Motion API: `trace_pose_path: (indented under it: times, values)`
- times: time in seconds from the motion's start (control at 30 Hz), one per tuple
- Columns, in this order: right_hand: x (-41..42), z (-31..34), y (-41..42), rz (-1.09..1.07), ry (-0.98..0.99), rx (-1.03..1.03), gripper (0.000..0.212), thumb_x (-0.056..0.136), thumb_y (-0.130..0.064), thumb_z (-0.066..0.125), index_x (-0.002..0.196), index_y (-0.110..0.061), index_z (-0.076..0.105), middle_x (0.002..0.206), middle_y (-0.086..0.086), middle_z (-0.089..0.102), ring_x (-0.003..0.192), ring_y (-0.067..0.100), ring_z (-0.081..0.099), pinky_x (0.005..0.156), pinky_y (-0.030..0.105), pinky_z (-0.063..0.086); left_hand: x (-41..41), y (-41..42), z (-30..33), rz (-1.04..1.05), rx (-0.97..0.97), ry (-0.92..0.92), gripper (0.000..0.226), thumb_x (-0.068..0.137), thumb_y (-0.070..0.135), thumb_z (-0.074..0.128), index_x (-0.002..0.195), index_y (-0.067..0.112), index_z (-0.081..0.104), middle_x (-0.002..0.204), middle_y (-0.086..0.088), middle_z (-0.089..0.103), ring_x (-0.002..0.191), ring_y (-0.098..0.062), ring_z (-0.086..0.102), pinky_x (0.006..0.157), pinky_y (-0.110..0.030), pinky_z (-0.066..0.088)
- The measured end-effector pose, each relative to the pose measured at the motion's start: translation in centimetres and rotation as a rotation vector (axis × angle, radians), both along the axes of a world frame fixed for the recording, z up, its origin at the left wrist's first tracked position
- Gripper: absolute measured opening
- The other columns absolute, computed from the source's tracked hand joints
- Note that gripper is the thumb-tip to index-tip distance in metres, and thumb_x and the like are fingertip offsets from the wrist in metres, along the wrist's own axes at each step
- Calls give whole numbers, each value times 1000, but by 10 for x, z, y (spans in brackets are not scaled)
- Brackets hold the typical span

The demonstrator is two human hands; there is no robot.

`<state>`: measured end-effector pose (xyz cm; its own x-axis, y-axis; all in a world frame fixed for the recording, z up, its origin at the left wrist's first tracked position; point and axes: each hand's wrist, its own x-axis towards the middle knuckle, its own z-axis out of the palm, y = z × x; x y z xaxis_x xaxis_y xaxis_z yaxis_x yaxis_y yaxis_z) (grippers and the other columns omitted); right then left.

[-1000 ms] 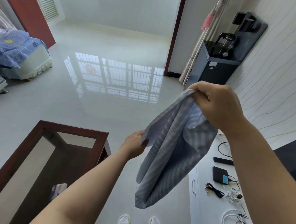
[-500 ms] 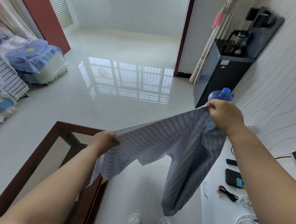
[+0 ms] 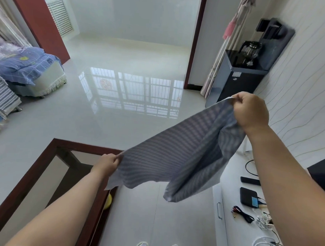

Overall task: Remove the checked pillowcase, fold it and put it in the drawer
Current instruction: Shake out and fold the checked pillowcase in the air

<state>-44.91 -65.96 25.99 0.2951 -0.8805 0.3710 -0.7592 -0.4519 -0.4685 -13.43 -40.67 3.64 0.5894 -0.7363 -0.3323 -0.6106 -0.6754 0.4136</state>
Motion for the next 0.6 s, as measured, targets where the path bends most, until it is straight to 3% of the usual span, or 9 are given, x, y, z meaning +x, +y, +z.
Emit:
trace_pose_path:
  times: [0.1, 0.17, 0.27, 0.37, 0.5, 0.6]
  values:
    - [6, 14, 2, 25, -41, -55, 25, 93, -12, 47, 105, -10, 69, 97, 14, 71, 91, 33, 63, 69, 29, 42, -10, -1, -14, 11, 16, 37, 42, 97, 41, 43, 90, 8, 68, 94, -8, 70, 83, -21, 62, 71, -33, 47]
    - [12, 23, -2, 30, -50, -84, 25, 92, -12, 47, 104, -10, 69, 94, 14, 71, 88, 33, 64, 68, 30, 44, -19, -4, -18, 143, -73, 145, 46, 95, 46, 47, 95, 7, 72, 100, -12, 71, 93, -27, 64, 75, -34, 48]
    - [18, 37, -7, 32, -48, -110, 26, 92, -14, 47, 106, -10, 69, 95, 15, 72, 89, 33, 64, 69, 31, 45, -28, -14, -20, 270, -113, 215, 61, 97, 53, 32, 111, 5, 68, 116, -20, 66, 109, -36, 59, 77, -32, 40]
    - [20, 45, -7, 42, -60, -128, 26, 92, -16, 49, 107, -10, 69, 97, 13, 72, 91, 31, 65, 71, 31, 47, -35, -21, -20, 147, -92, 103, 55, 98, 47, 24, 125, 16, 60, 124, -15, 62, 113, -34, 57, 84, -33, 43]
    - [20, 53, -6, 52, -70, -154, 26, 93, -17, 49, 106, -8, 69, 93, 17, 71, 87, 34, 63, 66, 27, 39, -37, -17, -22, -44, -198, -16, 27, 91, 30, 50, 106, 20, 70, 112, 1, 64, 103, -20, 61, 83, -29, 46]
    - [19, 58, -3, 51, -107, -153, 25, 94, -17, 49, 105, -8, 69, 91, 16, 71, 85, 32, 63, 67, 25, 37, -34, -12, -32, -15, -118, -27, 34, 97, 34, 44, 91, 14, 71, 104, 1, 64, 98, -18, 60, 79, -31, 47]
